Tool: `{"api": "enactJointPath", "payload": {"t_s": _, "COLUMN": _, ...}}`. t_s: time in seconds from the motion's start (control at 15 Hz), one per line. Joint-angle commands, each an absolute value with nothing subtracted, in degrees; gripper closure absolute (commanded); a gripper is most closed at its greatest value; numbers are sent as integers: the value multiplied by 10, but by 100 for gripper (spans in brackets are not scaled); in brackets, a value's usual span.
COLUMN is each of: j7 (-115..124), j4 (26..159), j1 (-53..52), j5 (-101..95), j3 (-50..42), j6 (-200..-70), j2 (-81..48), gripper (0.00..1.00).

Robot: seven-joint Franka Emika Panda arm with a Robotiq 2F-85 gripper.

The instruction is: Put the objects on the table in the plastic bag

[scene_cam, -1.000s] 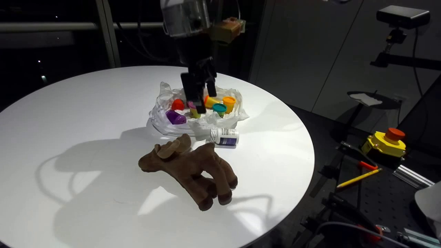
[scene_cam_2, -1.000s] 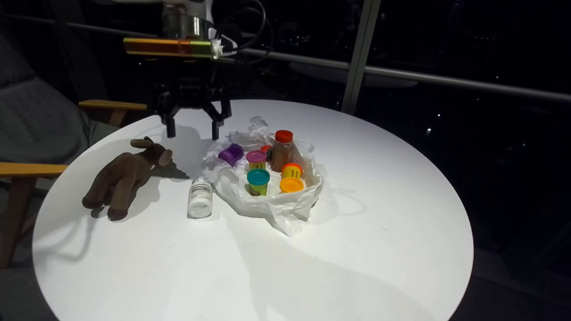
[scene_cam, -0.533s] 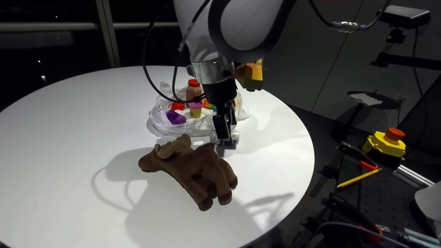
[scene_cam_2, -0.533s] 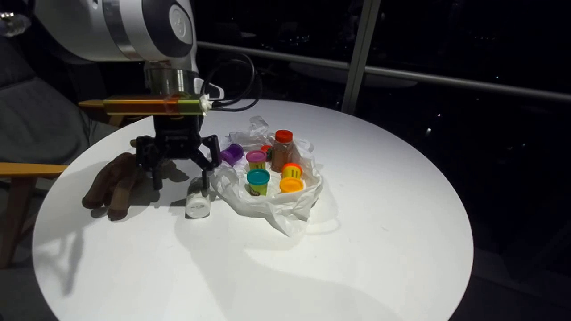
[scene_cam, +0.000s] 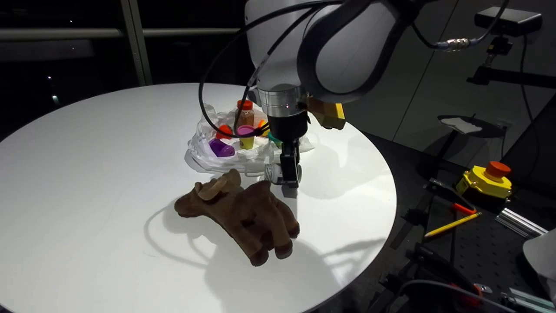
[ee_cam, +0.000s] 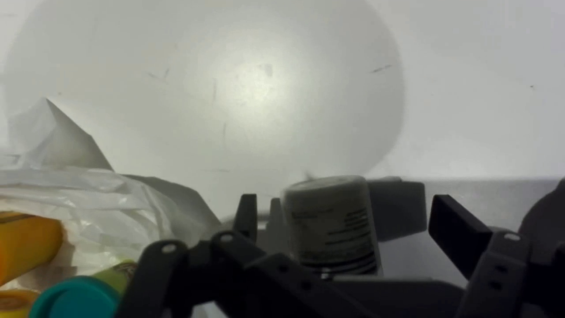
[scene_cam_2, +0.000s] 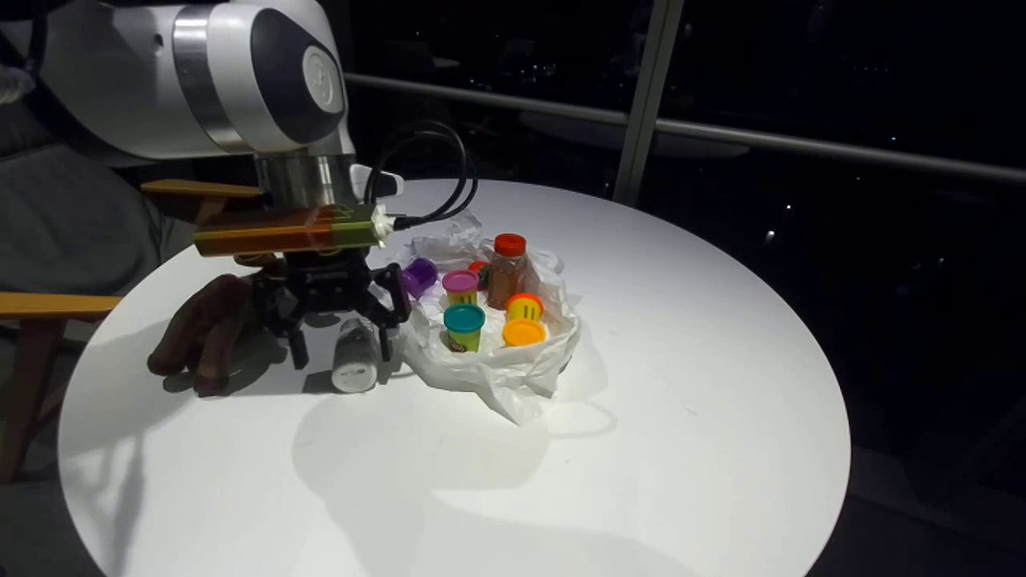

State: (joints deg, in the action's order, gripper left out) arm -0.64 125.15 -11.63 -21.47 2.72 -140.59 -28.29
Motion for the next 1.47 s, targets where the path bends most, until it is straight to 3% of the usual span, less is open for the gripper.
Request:
{"api": "enactJointPath", "payload": {"t_s": 0.0, "j7": 27, "j4": 1284, "j1": -135, "j5": -282, "j3": -5, "j6": -1478, "j2": -267, "gripper": 0}}
{"api": "enactJointPath", "payload": {"t_s": 0.13, "j7": 43, "j4": 1287, "j1": -138, "j5": -306, "j3": -18, "j6": -1518, "j2": -273, "gripper": 0}}
{"api": "enactJointPath", "payload": {"t_s": 0.2, "j7": 46, "j4": 1288, "j1": -138, "j5": -310, "j3": -22, "j6": -1528, "j2": -275, "gripper": 9}}
{"api": "enactJointPath", "payload": {"t_s": 0.27, "j7": 42, "j4": 1291, "j1": -135, "j5": -304, "j3": -21, "j6": -1533, "j2": -275, "gripper": 28}}
{"api": "enactJointPath", "payload": {"t_s": 0.67, "j7": 14, "j4": 1304, "j1": -121, "j5": -271, "j3": -6, "j6": -1532, "j2": -257, "gripper": 78}}
{"api": "enactJointPath", "payload": {"t_s": 1.2, "j7": -15, "j4": 1302, "j1": -105, "j5": -189, "j3": 28, "j6": -1403, "j2": -147, "gripper": 79}}
{"api": "enactJointPath", "payload": {"t_s": 1.4, "j7": 9, "j4": 1265, "j1": -102, "j5": -185, "j3": 25, "j6": -1413, "j2": -144, "gripper": 79}}
